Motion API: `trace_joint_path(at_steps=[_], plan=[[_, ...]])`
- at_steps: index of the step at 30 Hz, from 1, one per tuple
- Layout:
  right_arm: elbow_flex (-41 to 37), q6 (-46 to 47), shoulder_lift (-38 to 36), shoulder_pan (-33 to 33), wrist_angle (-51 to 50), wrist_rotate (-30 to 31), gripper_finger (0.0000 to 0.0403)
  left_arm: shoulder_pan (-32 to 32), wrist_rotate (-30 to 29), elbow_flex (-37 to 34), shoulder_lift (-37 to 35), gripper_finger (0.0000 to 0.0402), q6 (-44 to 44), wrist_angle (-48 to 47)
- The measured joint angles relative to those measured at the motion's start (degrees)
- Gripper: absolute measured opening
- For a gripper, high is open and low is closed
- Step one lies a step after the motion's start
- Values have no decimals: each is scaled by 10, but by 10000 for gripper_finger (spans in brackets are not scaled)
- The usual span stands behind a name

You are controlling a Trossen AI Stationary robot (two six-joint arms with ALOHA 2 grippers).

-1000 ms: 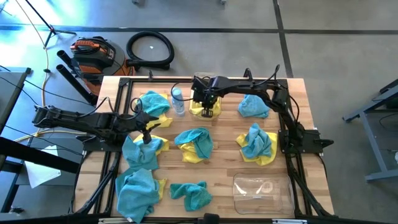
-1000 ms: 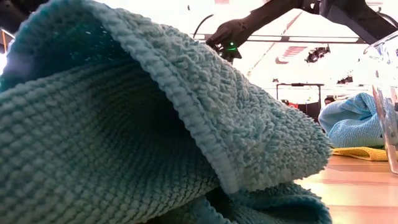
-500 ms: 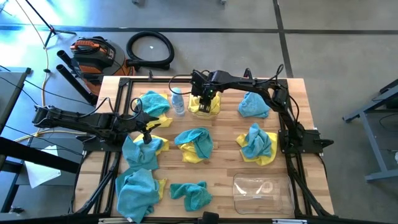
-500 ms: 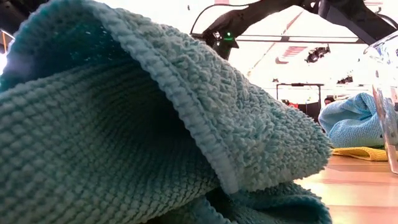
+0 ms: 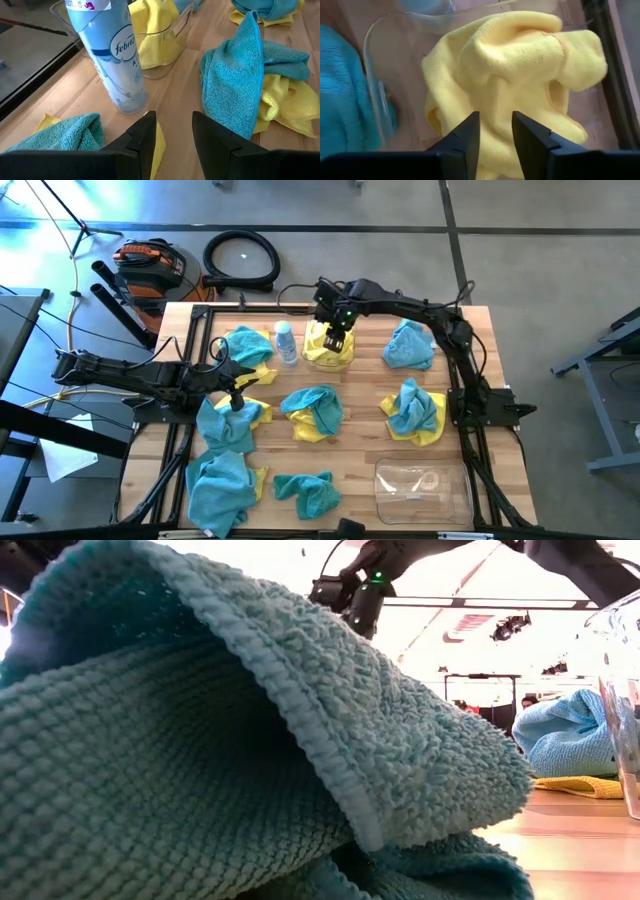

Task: Sort microfiber towel by color & place in baskets
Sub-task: Put the blue towel into the bottom transparent bin

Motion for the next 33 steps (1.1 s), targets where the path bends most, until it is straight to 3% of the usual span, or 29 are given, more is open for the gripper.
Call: trace_joint_path(at_steps=[4, 8, 16, 21, 26, 33], plan=[[-69, 10, -66, -1, 44, 0, 53, 0, 0, 0, 0, 115, -4, 4], [-195, 35, -164, 8, 123, 4, 6, 0, 0, 0, 0, 115, -15, 4], [-467, 190, -400, 84, 297, 103, 3, 0, 0, 0, 0, 115, -14, 7], [-583, 291, -515, 176, 379, 213, 2, 0, 0, 0, 0, 115, -15, 9], [-671, 379, -577, 282, 428, 302, 1, -2, 1, 4, 0, 115, -18, 30], [-751, 464, -583, 416, 502, 426, 0, -41, -15, 40, 40, 115, -19, 33]])
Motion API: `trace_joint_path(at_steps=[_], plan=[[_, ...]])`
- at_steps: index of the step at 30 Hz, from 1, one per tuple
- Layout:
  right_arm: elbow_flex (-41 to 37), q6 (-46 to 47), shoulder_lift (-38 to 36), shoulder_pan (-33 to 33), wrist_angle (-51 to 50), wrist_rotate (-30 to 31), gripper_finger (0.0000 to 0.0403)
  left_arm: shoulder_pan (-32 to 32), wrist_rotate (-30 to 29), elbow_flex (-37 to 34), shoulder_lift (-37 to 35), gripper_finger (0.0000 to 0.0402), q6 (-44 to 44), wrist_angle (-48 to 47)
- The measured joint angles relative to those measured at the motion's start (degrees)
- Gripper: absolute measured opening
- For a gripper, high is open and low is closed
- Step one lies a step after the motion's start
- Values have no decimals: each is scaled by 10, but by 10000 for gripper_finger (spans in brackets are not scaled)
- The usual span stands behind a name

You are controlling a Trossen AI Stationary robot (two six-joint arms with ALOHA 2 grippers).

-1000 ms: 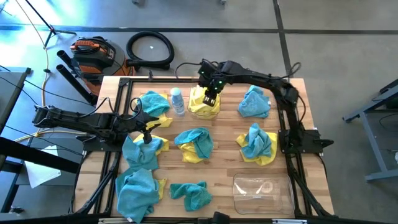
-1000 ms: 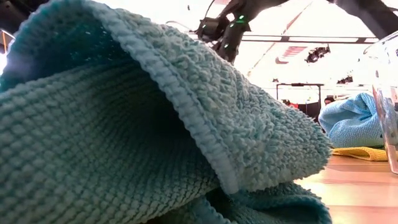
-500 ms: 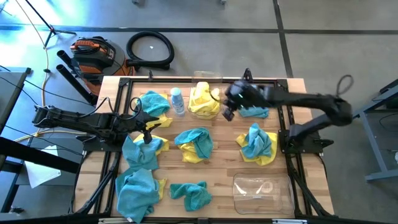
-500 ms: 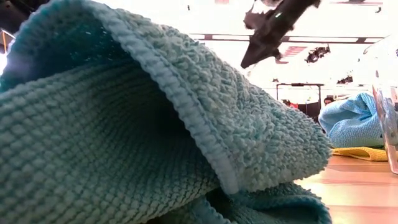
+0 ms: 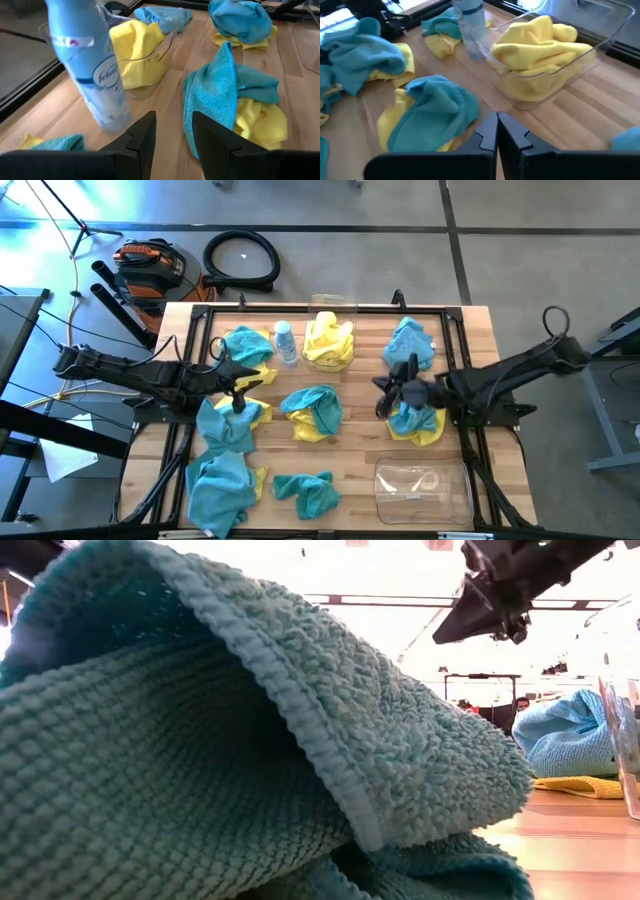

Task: Sort microfiber towel by color & place in baskets
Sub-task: Put the blue towel into the bottom transparent bin

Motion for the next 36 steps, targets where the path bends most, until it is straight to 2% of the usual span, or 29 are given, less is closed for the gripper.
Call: trace_joint_path(at_steps=[10, 13, 21, 29, 36], plan=[[-7, 27, 53, 110, 51, 122, 0, -58, -34, 60, 115, 115, -6, -2], [-7, 39, 68, 121, 51, 138, 0, -74, -34, 84, 145, 115, -12, -17], [-7, 59, 116, 126, 49, 139, 0, -107, -52, 163, 242, 115, -41, -44], [-7, 53, 120, 124, 49, 139, 0, -67, -71, 257, 377, 115, -51, -42], [-7, 41, 120, 124, 49, 139, 0, -17, -28, 318, 486, 115, -36, -25]])
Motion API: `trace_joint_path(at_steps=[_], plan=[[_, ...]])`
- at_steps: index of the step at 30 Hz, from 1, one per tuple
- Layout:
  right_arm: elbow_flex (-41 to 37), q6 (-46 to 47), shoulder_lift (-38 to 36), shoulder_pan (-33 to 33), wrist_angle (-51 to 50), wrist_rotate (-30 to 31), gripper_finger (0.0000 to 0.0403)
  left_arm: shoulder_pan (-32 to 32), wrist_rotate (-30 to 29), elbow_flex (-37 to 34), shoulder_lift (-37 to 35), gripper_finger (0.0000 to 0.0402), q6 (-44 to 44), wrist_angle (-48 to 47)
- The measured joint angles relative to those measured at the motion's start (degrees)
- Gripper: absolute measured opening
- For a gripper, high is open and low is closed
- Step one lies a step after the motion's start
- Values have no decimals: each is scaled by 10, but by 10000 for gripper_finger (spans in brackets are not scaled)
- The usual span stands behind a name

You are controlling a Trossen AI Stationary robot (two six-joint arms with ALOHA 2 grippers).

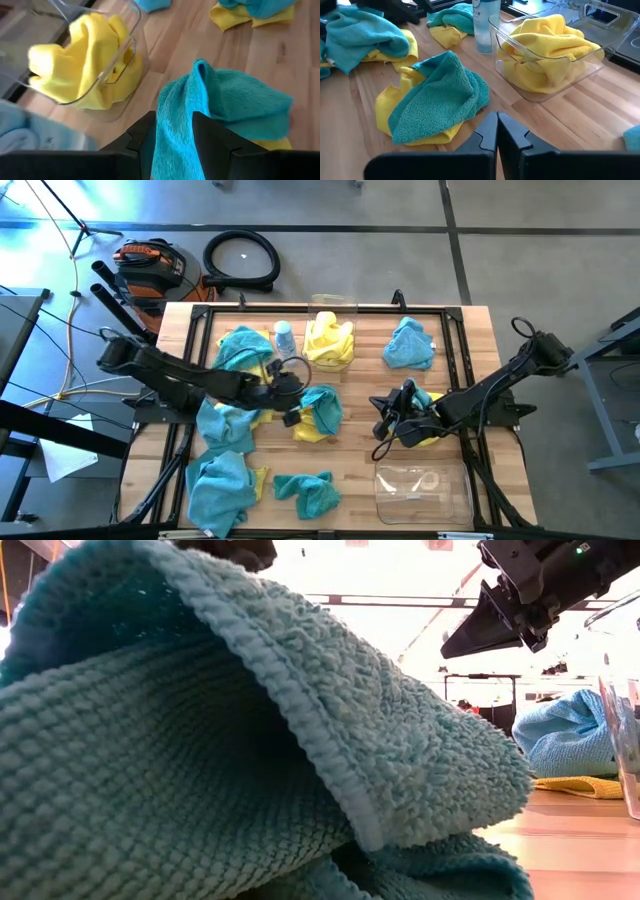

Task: Sort microfiber towel by color & place in baskets
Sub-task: Put the blue towel into the bottom transparent bin

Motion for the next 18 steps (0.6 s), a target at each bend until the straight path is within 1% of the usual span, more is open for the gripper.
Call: trace_joint_path(at_steps=[6, 10, 13, 18], plan=[[0, 0, 0, 0, 0, 0, 0, 39, 52, 11, 80, 115, 0, 50], [0, -9, 0, 0, 0, 0, 0, 54, 96, 11, 121, 115, 0, 76], [0, -37, 0, 0, 0, 11, 0, 58, 126, 11, 139, 115, 1, 91], [0, -60, 0, 0, 2, 38, 0, 57, 132, 11, 144, 115, 1, 101]])
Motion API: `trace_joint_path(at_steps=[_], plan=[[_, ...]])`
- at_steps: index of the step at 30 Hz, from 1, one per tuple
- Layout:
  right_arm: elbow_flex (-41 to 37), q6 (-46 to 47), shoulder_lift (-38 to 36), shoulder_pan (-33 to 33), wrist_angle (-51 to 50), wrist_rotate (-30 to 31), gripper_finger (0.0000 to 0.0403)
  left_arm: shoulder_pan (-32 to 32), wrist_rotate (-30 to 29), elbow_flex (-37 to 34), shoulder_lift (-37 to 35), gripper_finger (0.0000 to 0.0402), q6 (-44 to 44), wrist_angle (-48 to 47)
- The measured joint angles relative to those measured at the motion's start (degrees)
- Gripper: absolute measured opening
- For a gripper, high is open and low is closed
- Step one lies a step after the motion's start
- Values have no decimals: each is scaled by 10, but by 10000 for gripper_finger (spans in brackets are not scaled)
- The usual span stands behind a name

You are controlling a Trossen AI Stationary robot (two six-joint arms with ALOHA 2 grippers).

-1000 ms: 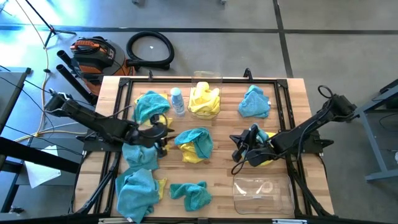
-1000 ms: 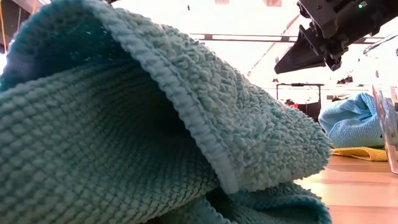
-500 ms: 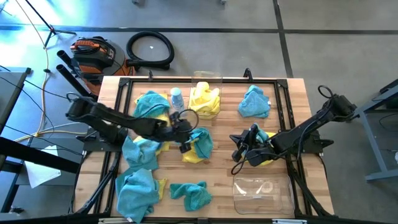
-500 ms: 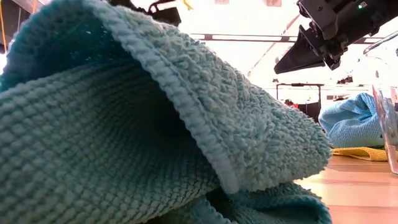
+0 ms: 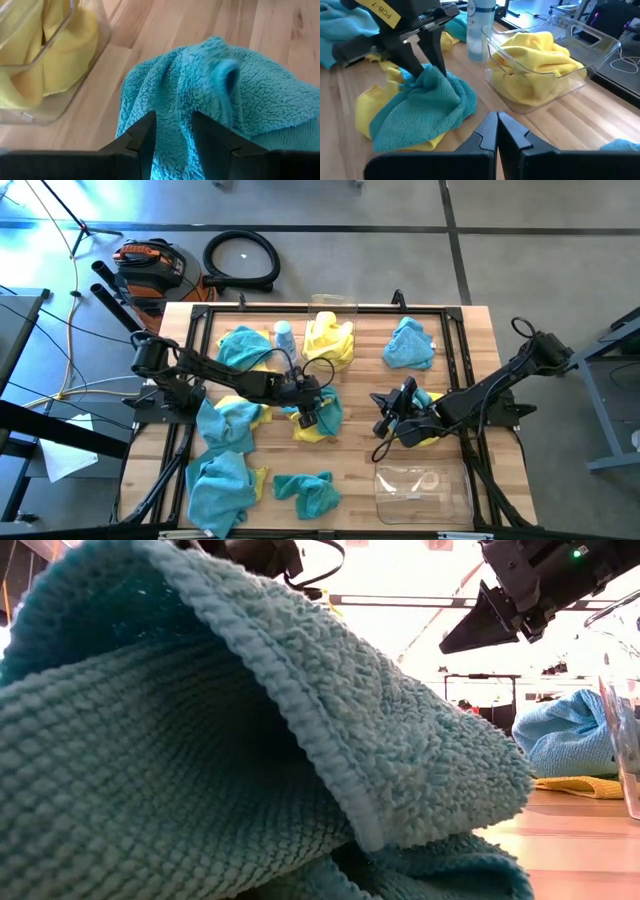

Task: Sort microfiber towel by color & place in baskets
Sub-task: Put the blue towel into the bottom transparent bin

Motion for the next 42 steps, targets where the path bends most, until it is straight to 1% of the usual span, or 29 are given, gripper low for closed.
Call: trace_joint_path(at_steps=[4, 13, 19, 21, 25, 30, 33, 37, 38, 40, 42], plan=[[0, 0, 0, 0, 0, -19, 0, 0, 1, 0, -7, 115, 0, 2], [0, 0, 0, 0, -2, -22, 0, -8, 5, 0, -54, 115, 0, 1], [0, 0, 0, 0, -4, -21, 0, -27, 36, 0, -51, 115, 0, 21], [0, 0, 0, 0, -4, -21, 0, -30, 28, 0, -44, 115, 8, 16], [0, 0, 0, 0, -4, -21, 0, -27, -9, 0, -31, 115, 15, 19], [0, 1, 0, 0, -4, -21, 0, -13, -24, 0, -10, 114, 16, 18], [0, 2, 0, 0, -2, -21, 0, -9, -36, 0, -2, 92, 25, 18], [0, 60, 0, 0, 14, -21, 0, -12, -35, -1, -11, 16, 48, 20], [0, 61, 0, -1, 18, -21, 0, -13, -32, -1, -19, 10, 56, 23], [0, 46, 0, -8, 31, -21, 0, -15, -27, -1, -39, 10, 73, 36], [0, 28, 0, -18, 62, -29, 0, -16, -23, -1, -65, 4, 85, 47]])
